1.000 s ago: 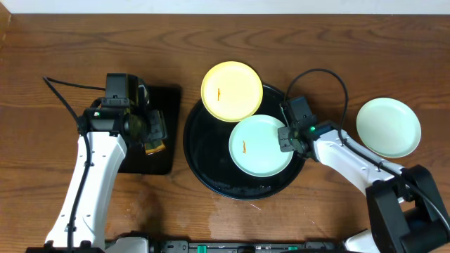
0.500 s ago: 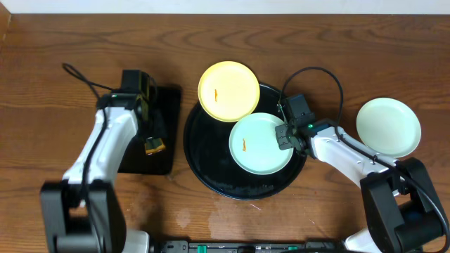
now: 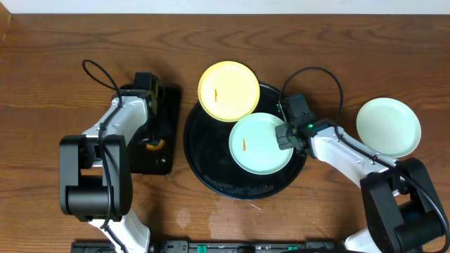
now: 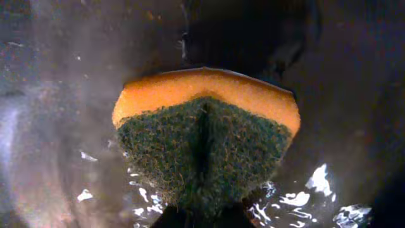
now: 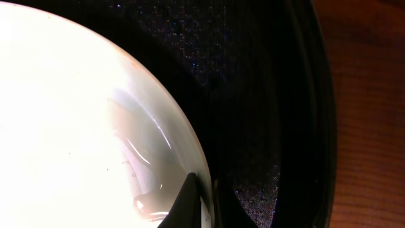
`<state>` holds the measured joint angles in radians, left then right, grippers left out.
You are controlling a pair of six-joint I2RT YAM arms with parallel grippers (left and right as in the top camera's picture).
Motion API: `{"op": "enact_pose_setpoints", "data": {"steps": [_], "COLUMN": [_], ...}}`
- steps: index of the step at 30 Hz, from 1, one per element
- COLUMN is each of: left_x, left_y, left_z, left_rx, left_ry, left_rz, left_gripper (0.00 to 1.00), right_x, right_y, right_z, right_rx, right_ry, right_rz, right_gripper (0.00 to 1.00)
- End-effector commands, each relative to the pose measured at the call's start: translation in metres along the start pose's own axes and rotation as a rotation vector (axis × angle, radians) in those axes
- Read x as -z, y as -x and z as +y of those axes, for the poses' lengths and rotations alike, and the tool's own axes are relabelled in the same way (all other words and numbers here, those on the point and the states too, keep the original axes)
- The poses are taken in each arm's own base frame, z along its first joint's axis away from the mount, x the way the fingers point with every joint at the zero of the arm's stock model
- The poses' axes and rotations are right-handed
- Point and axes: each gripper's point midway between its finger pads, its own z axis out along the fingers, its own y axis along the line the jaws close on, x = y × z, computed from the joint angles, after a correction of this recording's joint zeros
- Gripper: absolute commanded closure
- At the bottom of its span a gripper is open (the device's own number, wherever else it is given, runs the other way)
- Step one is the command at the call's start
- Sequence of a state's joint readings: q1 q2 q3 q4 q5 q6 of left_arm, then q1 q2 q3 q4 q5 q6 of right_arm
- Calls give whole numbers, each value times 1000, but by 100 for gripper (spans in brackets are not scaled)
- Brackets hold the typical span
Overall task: Clean dirty plates on tray and stack at the side
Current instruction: 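Grasp the sponge again with the left gripper and lift it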
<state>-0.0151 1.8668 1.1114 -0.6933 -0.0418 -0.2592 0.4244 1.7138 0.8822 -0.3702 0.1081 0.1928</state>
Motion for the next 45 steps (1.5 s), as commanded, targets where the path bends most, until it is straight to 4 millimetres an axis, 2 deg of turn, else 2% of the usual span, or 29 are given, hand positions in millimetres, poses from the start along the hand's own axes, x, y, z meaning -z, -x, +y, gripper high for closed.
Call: {"op": "enact_pose_setpoints", "data": {"steps": [1,3,4,5,6,8,11,14,19,21,22,23,24,27,31,32,34,37,41,45], "left_x": [0,16,25,32,38,45,44,31,3,-6,-10,-12,-13,-7,28,38,54,68,66,46], "left_y": [-12,-8,-7,-6,-5,-3,5,11,2,-4,-5,-6,-7,0,16,19,21,16,0,-15], "left_z": [8,9,9,10,10,10,15,15,14,15,15,16,16,15,13,13,14,17,22,25], "left_rx": [-35,-42,-39,-37,-36,-33,-29,-25,-32,-36,-38,-39,-40,-33,-27,-24,-20,-14,16,43], "left_ry": [36,29,23,18,14,7,39,48,59,68,71,74,76,66,50,46,39,34,54,72], "left_rz": [54,28,11,-5,-19,-45,-82,-110,-61,-34,-22,-15,-11,-28,-79,-92,-117,-129,-66,-13], "left_gripper": [92,92,87,78,61,50,49,49,54,63,72,92,93,93,92,86,66,55,52,52], "right_x": [-17,-17,-17,-17,-17,-17,-17,-17,-17,-17,-17,-17,-17,-17,-17,-17,-17,-17,-17,-17], "right_y": [-29,-29,-29,-29,-29,-29,-29,-29,-29,-29,-29,-29,-29,-29,-29,-29,-29,-29,-29,-29], "right_z": [-2,-2,-2,-2,-2,-2,-2,-2,-2,-2,-2,-2,-2,-2,-2,-2,-2,-2,-2,-2], "right_rx": [16,16,16,16,16,16,16,16,16,16,16,16,16,16,16,16,16,16,16,16], "right_ry": [-8,-7,-7,-8,-8,-8,-8,-8,-7,-7,-7,-7,-7,-7,-7,-7,-7,-8,-8,-8], "right_rz": [98,98,98,98,98,98,98,98,98,98,98,98,98,98,98,98,98,98,98,98], "right_gripper": [99,99,99,99,99,99,99,99,99,99,99,99,99,99,99,99,99,99,99,98]}}
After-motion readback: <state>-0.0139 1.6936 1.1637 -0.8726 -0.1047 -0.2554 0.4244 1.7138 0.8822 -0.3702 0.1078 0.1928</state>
